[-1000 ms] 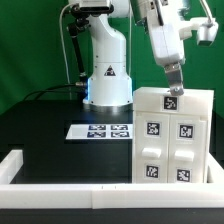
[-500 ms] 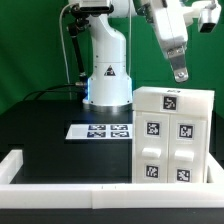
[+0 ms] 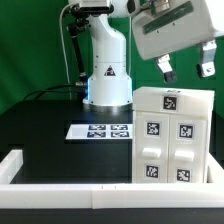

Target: Assemble cabinet

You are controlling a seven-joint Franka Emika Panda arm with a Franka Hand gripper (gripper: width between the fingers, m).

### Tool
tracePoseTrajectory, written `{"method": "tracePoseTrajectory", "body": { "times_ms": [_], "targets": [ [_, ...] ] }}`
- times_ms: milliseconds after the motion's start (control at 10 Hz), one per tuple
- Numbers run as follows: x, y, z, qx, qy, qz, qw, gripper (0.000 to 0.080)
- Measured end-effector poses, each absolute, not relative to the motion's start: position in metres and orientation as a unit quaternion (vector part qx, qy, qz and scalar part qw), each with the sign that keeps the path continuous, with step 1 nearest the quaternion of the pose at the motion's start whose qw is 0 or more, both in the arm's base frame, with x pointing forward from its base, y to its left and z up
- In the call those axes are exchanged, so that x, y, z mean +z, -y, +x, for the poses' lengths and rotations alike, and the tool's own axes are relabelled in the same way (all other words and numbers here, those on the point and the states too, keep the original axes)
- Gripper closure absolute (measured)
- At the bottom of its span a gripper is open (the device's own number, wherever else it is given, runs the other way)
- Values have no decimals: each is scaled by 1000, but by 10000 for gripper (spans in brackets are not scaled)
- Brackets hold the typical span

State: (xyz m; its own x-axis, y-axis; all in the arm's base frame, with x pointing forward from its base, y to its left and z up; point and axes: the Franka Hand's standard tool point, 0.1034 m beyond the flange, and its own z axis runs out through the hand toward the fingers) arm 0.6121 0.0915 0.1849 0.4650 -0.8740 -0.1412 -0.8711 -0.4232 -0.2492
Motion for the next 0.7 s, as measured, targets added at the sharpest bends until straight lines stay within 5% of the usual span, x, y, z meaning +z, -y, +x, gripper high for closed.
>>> {"method": "tracePoseTrajectory", "body": {
  "times_ms": [500,700],
  "targets": [
    [181,-96,617,-17,-315,-941,126,2],
    [180,-92,616,-39,-164,-982,91,2]
  ]
}}
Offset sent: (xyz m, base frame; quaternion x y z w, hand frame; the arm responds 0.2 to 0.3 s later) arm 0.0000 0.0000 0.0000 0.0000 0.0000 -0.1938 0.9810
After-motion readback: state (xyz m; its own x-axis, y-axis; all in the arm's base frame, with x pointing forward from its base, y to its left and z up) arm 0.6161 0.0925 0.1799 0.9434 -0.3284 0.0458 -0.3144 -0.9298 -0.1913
